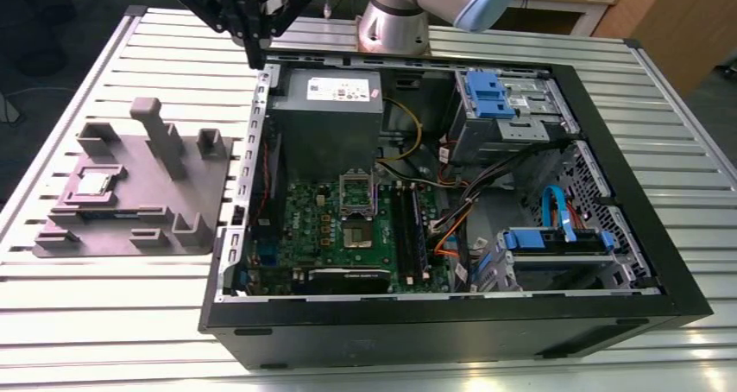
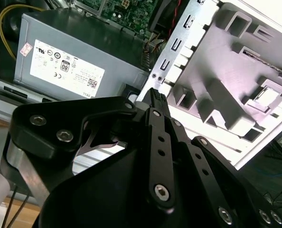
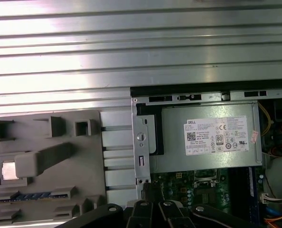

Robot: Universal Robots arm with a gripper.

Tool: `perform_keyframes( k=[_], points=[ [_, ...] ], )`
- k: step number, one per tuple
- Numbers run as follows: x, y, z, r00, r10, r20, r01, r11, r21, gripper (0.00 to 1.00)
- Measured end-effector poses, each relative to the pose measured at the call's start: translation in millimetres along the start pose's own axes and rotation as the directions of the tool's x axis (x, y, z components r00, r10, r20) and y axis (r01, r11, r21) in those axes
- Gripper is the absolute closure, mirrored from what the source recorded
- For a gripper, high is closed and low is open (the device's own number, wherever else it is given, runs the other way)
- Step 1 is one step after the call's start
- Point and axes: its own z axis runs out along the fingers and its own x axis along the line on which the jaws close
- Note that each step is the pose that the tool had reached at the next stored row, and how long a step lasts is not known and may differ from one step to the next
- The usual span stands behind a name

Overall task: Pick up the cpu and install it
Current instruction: 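Reach for the cpu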

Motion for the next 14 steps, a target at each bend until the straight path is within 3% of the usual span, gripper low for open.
perform_keyframes(
  k=[14],
  points=[
    [11.2, -0.9, -0.1, 1.0000, 0.000, 0.0000, 0.000, 1.0000, 0.0000, 0.90]
  ],
)
